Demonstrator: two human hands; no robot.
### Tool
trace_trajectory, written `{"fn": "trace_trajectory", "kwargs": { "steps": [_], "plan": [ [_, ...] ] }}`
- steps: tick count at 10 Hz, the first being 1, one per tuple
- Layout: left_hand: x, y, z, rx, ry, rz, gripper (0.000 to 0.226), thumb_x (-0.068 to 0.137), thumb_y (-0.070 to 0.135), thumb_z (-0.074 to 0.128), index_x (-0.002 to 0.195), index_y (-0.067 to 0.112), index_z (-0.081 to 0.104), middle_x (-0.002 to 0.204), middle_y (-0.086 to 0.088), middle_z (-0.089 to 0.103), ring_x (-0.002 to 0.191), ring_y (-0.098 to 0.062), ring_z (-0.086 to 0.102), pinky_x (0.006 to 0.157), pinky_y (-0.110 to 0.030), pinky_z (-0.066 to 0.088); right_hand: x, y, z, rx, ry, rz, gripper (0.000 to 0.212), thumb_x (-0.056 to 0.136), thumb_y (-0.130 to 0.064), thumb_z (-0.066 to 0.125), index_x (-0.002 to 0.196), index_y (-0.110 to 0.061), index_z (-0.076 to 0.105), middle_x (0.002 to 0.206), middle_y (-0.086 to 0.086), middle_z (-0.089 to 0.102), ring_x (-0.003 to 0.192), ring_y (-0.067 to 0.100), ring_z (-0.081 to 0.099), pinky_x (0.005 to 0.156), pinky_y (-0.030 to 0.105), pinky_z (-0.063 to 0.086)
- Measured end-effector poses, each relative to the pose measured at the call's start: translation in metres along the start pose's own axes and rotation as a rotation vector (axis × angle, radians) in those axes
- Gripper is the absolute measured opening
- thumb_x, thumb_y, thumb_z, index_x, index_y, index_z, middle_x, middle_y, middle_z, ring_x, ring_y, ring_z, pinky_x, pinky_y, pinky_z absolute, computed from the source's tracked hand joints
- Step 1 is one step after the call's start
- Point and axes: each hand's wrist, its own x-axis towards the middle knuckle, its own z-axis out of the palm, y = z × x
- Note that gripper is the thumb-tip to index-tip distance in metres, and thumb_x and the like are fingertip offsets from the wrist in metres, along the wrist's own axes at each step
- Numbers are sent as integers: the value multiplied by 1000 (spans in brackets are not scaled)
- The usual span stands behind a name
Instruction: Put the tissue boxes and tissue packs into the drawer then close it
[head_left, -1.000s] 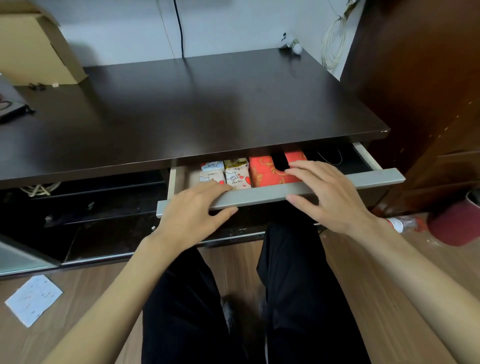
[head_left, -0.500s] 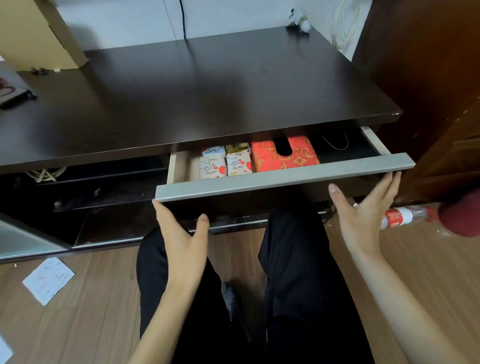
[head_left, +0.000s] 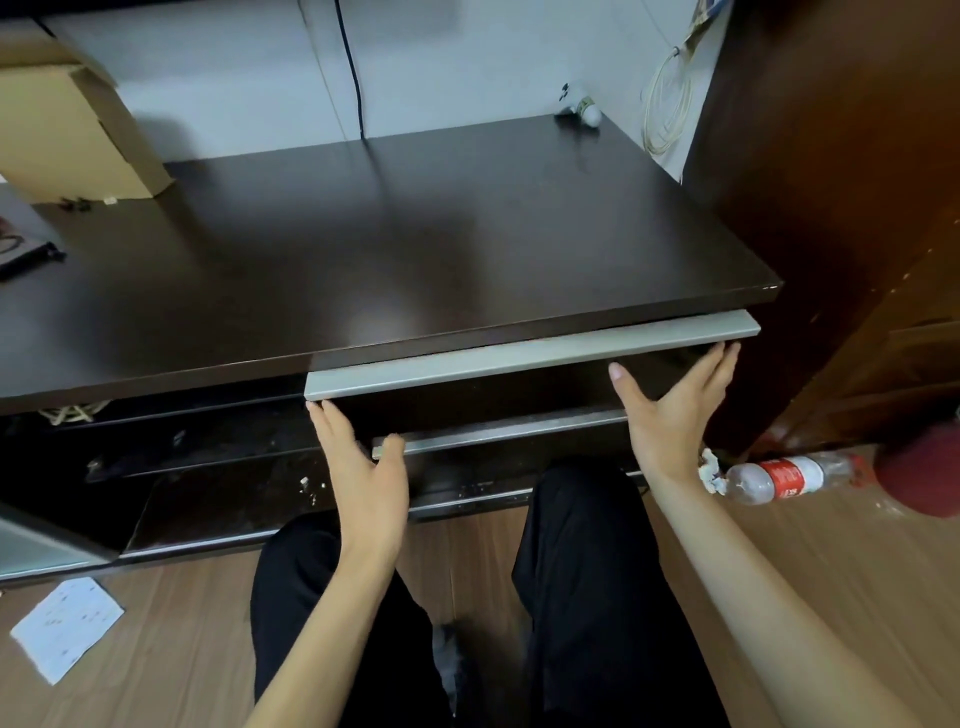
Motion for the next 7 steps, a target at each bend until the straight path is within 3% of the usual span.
{"fn": "trace_trajectory", "kwargs": {
  "steps": [1, 2, 3, 4, 5, 6, 7],
  "plan": [
    [12, -1, 12, 54, -34, 15, 80, 99, 12, 53, 160, 24, 2, 165, 15, -19, 153, -11, 9, 114, -21, 21, 13, 0, 11, 1, -8, 0, 120, 87, -50, 79, 166, -5, 0, 175, 10, -7, 159, 36, 0, 125, 44, 15],
    [33, 4, 21, 57, -57, 49, 83, 98, 10, 53, 160, 22, 0, 165, 11, -21, 153, -16, 7, 115, -17, 18, 27, -3, 21, -17, -12, 1, 117, 89, -46, 79, 166, -4, 1, 175, 13, -5, 159, 38, 4, 125, 46, 18],
    [48, 8, 30, 128, -57, 95, 73, 96, 7, 54, 158, 14, 15, 168, 3, -12, 146, -7, 16, 97, 1, 15, 38, -10, 29, -50, -26, -14, 110, 93, -37, 77, 164, 1, 2, 174, 19, -3, 158, 39, 9, 128, 49, 20],
    [54, -1, 34, 220, -72, 136, 69, 95, 4, 57, 154, 9, 22, 168, -4, -10, 110, 16, 31, 82, 6, 22, 42, -12, 33, -70, -30, -34, 103, 98, -27, 73, 163, 4, 0, 173, 22, -3, 159, 38, 8, 128, 49, 19],
    [54, -14, 27, 279, -101, 109, 79, 97, 9, 56, 160, 14, 9, 167, 5, -14, 147, -6, 14, 109, -19, 21, 41, -8, 28, -77, -65, -25, 95, 100, -21, 70, 164, 0, 3, 174, 17, -4, 160, 34, 7, 128, 48, 19],
    [57, -23, 13, 232, -126, 110, 78, 96, 8, 56, 160, 19, 14, 166, 13, -7, 151, -22, 17, 120, -35, 22, 38, 0, 16, -58, -154, -24, 80, 101, -18, 67, 165, -6, 20, 175, 9, 5, 159, 28, 13, 128, 41, 17],
    [56, -26, -8, 180, -168, 118, 60, 94, 2, 57, 151, 17, 42, 159, 2, 36, 143, -14, 37, 114, -27, 31, 29, 2, -8, 29, -353, 75, 46, 103, -15, 64, 148, -18, 56, 158, 3, 47, 149, 22, 41, 122, 39, 34]
  ]
}}
